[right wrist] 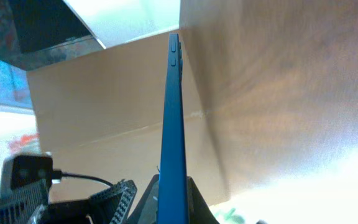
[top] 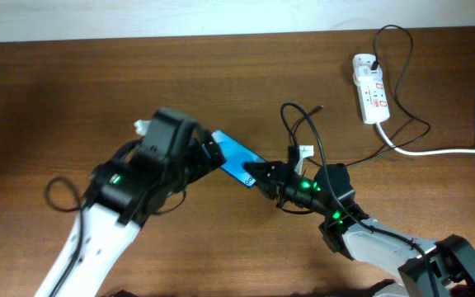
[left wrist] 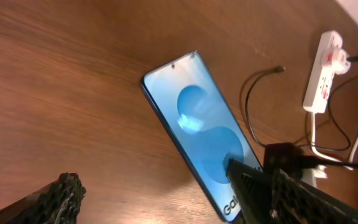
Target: Plug charger to phone and switch on socket
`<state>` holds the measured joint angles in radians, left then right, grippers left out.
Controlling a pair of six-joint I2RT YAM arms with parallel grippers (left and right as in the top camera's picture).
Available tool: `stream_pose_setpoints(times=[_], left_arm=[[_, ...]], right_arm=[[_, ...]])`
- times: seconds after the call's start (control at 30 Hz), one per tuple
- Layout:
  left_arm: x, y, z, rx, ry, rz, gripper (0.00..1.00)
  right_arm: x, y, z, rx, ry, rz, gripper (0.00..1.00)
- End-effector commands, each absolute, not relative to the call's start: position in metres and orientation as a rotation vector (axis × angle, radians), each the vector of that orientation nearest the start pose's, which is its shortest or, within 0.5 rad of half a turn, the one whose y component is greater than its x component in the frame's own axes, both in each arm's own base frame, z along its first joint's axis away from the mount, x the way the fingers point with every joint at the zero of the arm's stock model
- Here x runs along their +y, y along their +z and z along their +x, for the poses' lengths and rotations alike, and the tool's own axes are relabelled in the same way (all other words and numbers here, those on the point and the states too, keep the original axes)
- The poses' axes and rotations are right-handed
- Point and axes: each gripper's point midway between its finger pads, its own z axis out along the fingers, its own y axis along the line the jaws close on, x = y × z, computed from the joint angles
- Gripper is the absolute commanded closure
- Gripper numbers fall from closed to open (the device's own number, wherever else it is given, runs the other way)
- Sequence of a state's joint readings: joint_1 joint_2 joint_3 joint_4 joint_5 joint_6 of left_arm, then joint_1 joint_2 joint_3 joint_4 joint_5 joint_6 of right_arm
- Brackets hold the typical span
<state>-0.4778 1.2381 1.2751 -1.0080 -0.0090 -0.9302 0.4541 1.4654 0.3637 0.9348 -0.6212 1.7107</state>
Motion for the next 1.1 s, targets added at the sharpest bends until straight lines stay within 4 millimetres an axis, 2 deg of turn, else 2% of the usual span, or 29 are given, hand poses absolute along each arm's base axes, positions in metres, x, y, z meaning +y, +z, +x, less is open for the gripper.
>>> stream_pose_setpoints(times=[0.0, 0.07, 0.23, 0.4, 0.67, 0.9, 1.07], left_arm=[[-0.114, 0.252, 0.264, 2.468, -0.423, -0.589, 0.01], [-0.106, 0.259, 0.254, 2.451, -0.409, -0.594, 0.01], [-0.095, 0.269, 0.235, 2.433, -0.421, -0.594, 0.01], [-0.091, 0.261, 0.225, 2.462, -0.417, -0.687, 0.01], [-0.118, 0.260, 0.211, 2.505, -0.677, -0.947, 0.01], [-0.144, 0.261, 0.218, 2.509, -0.868, -0.925, 0.01], [-0.159, 0.237, 0.238, 2.504, -1.052, -0.897, 0.01]], right_arm=[[0.261, 0.165, 0.275, 2.151, 2.162, 0.978, 0.96], [0.264, 0.166, 0.267, 2.194, 2.237, 1.102, 0.96], [0.264, 0.177, 0.266, 2.163, 2.275, 1.027, 0.96], [0.265, 0.181, 0.266, 2.154, 2.288, 0.999, 0.96], [0.265, 0.181, 0.264, 2.161, 2.291, 0.994, 0.96], [0.266, 0.180, 0.260, 2.188, 2.301, 0.977, 0.96], [0.267, 0.180, 0.258, 2.203, 2.308, 0.964, 0.96]])
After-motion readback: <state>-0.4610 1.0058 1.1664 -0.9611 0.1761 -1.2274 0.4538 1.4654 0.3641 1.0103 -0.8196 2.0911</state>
